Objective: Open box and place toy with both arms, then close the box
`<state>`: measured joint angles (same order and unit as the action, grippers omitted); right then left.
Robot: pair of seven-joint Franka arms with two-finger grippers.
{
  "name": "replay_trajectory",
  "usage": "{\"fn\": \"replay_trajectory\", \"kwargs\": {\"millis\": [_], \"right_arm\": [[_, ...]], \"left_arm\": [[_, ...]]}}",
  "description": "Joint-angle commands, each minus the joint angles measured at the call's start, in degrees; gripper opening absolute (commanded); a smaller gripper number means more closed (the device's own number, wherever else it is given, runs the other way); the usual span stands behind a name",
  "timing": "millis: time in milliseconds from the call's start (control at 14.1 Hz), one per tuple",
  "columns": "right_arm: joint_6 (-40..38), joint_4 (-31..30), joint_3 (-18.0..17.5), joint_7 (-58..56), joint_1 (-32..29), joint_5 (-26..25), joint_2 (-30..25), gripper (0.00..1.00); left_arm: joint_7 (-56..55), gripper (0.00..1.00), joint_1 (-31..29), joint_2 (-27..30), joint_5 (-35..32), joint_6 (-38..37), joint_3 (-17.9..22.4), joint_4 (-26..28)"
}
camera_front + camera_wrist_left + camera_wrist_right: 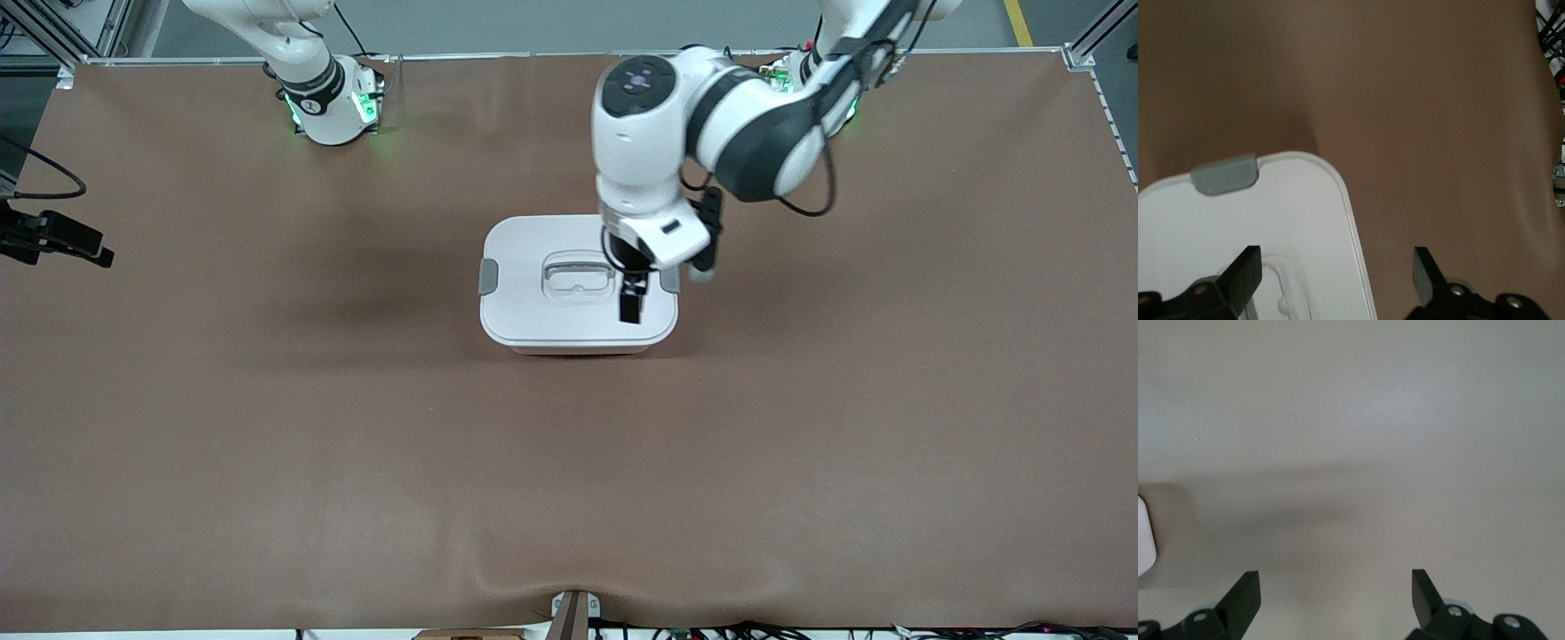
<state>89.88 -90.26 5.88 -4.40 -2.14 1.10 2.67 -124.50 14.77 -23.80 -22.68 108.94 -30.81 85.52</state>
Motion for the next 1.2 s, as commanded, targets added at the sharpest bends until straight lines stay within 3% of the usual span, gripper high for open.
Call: {"fn": "replay_trajectory", "kwargs": {"millis": [0,425,992,1134], "right_arm": [[-0.67,0.17,-0.35,-0.70,-0.58,-0.14,-0.82,1.00],[-1.02,0.78,-0.35,-0.70,-0.67,0.13,-0.73,1.00],[-1.90,2.37,-0.61,0.09,-0.14,0.57,-0.73,1.00],[-2.07,2.37,-0.70,0.00,-0.14,0.66,-0.73,1.00]], "left_arm": [[14.05,1.00,-6.67,0.86,2.81,-1.36,-0.66,0.26],[44.56,1.00,-14.50,2.53,3.25,-10.84,-0.75,-3.86],[79.99,1.00,-24.96,12.80,11.95,-17.35,-0.48,-3.87],[87.37,1.00,-24.27,15.88,13.70,-19.98,3.18,-3.69]]}}
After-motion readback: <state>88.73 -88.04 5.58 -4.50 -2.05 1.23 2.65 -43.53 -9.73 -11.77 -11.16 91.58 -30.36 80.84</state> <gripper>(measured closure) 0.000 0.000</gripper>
